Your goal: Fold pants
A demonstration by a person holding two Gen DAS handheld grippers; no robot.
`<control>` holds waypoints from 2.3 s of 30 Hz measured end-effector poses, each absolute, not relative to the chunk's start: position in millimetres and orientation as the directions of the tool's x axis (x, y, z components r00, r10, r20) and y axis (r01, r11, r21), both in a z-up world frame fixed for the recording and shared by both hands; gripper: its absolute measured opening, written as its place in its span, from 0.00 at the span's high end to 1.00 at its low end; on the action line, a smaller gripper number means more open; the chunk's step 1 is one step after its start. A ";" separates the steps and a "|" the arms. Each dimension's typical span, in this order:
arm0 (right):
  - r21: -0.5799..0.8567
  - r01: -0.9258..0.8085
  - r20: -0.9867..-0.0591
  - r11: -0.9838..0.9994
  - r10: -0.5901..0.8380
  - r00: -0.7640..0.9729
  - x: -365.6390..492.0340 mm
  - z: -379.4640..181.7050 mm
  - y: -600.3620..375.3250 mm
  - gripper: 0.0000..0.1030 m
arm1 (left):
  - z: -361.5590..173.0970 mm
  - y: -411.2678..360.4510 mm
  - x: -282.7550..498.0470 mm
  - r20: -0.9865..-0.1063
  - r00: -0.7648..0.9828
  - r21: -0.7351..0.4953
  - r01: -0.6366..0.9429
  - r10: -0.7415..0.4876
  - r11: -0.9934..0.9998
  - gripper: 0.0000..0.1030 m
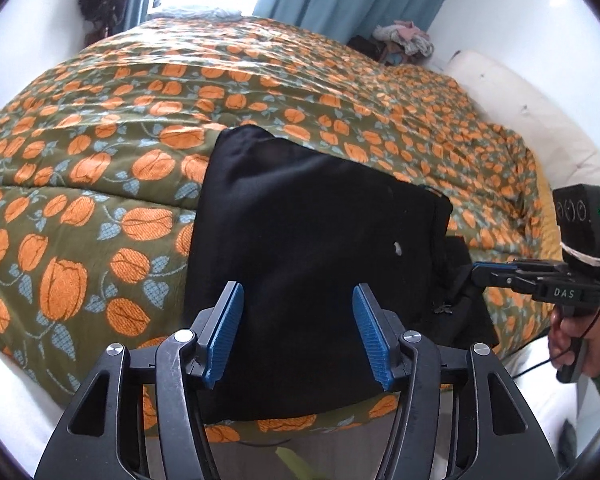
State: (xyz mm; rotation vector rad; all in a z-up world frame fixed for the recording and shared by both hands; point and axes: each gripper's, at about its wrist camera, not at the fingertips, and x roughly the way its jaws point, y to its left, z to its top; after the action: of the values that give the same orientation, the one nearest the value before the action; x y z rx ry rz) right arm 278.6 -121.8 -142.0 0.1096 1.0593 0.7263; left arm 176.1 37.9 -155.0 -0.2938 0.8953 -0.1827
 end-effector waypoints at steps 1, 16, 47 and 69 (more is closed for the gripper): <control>0.416 -0.479 -0.776 0.773 0.576 0.257 281.8 -155.5 -121.3 0.88 | -157.0 35.8 174.7 -0.743 0.614 -0.306 0.042 -0.266 0.951 0.43; 0.442 -0.579 -0.788 0.685 0.605 0.113 267.9 -192.3 -121.6 0.43 | -163.3 37.5 171.3 -0.737 0.617 -0.311 0.052 -0.275 0.949 0.41; 0.614 -0.344 -0.666 0.711 0.700 0.257 234.4 -158.5 -238.9 0.86 | -142.0 39.1 165.2 -0.698 0.643 -0.379 0.042 -0.316 0.924 0.28; 0.287 -0.377 -0.807 0.881 0.434 0.401 314.1 -155.8 -173.8 0.69 | -163.7 -2.5 166.2 -0.801 0.577 -0.113 0.117 -0.160 0.987 0.23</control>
State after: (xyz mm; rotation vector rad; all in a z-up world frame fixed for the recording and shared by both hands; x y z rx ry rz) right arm 314.1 -173.8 -155.8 0.0614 1.0386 0.5133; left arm 166.2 -2.5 -163.7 -0.0500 0.9422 -0.1620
